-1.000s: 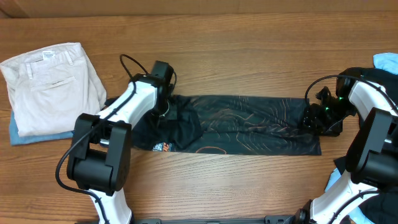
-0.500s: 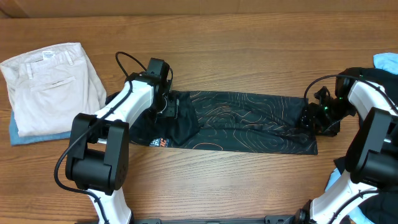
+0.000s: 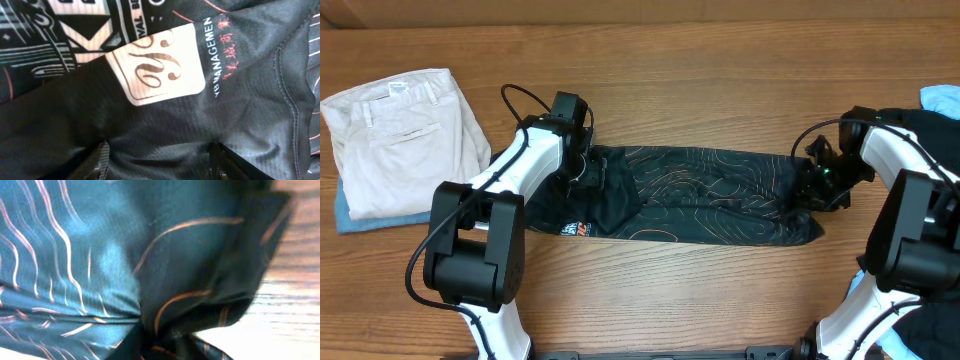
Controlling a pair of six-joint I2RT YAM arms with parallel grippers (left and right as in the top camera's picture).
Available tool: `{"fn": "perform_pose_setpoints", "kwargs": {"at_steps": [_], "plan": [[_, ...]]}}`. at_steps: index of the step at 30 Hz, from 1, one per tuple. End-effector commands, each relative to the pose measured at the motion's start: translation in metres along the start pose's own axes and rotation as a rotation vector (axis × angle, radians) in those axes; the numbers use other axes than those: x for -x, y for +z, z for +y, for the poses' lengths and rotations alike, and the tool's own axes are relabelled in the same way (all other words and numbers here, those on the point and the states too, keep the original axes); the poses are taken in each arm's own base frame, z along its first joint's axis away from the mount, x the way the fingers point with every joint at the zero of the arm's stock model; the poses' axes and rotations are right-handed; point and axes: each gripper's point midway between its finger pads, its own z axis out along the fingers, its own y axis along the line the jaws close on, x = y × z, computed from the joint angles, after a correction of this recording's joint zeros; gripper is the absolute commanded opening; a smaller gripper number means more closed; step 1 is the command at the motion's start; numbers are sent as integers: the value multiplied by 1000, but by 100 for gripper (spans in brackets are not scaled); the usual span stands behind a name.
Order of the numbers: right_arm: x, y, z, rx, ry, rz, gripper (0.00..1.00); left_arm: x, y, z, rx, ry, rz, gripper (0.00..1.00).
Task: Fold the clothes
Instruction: 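Grasp the strip's right end with the right gripper and fold it leftward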
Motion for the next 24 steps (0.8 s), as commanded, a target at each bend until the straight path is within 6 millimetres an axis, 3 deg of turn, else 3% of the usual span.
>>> {"fn": "perform_pose_setpoints", "kwargs": {"at_steps": [1, 4, 8, 13, 14, 19, 24], "plan": [[-2, 9, 2, 16, 4, 23, 5, -22, 20, -5, -48, 2, 115, 69], [0, 9, 0, 6, 26, 16, 4, -15, 6, -14, -85, 4, 104, 73], [6, 3, -22, -88, 154, -12, 4, -2, -25, -22, -100, 15, 53, 76], [19, -26, -46, -160, 252, -70, 4, 2, -56, -24, -89, 21, 13, 82], [25, -41, -45, -159, 264, -98, 4, -3, -61, -24, -87, 20, 22, 93], [33, -75, -22, -172, 210, -145, 4, -11, -61, -23, -81, 12, 57, 94], [27, -71, 18, -187, 110, -107, 4, -12, -61, -22, -80, 11, 62, 95]]}}
